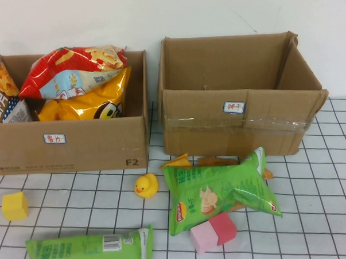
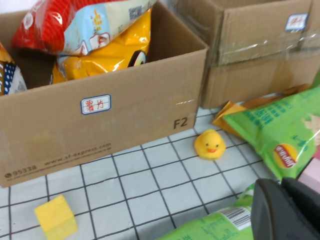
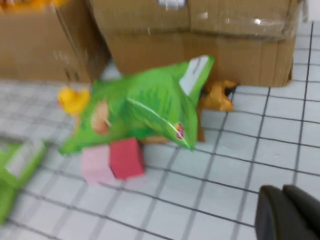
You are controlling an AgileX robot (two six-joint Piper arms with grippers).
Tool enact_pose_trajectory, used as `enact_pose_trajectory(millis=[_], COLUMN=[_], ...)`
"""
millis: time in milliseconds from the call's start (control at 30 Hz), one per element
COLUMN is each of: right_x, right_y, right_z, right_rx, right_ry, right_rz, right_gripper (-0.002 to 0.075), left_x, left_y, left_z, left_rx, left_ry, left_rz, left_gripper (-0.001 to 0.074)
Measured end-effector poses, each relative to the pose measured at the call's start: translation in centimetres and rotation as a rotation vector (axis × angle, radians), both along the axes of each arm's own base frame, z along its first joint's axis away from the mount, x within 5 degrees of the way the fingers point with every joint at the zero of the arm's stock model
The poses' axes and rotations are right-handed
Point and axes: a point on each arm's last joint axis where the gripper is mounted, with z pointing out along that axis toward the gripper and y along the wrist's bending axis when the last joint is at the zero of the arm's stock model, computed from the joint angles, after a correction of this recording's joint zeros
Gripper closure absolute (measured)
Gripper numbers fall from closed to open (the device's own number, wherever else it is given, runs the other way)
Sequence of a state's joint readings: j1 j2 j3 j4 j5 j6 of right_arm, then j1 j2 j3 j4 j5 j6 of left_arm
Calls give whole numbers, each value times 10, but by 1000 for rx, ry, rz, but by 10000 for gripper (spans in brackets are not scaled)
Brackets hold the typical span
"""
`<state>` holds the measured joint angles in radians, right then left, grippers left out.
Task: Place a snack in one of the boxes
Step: Pick up the biscuit
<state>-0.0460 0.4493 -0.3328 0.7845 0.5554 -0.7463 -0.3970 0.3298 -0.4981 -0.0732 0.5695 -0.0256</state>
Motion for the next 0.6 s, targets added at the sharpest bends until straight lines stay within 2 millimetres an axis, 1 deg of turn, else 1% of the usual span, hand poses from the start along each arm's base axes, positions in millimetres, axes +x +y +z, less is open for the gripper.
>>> enact_pose_trajectory(millis=[133, 200, 300, 400, 467, 600], right_x=[35, 58, 91, 128, 148, 185], right_y=[0, 0, 1, 1, 5, 21], right_z=[19, 27, 35, 35, 33, 22], right_rx=[-129, -180, -227, -250, -268, -324], right_ry=[58, 90, 135, 193, 217, 265], right_rz=[103, 166, 249, 316, 356, 450], right_gripper=[727, 727, 727, 727, 727, 727], left_x=[-13, -16, -18, -18, -18, -18], left_y=[5, 6, 7, 7, 7, 7], left_z=[-11, -15, -17, -17, -17, -17], left_rx=[-32, -42, -44, -47, -47, -47], left_ry=[-33, -42, -35, -36, -36, -36], left_rz=[0, -1, 0, 0, 0, 0], left_gripper=[736, 736, 736, 736, 736, 736])
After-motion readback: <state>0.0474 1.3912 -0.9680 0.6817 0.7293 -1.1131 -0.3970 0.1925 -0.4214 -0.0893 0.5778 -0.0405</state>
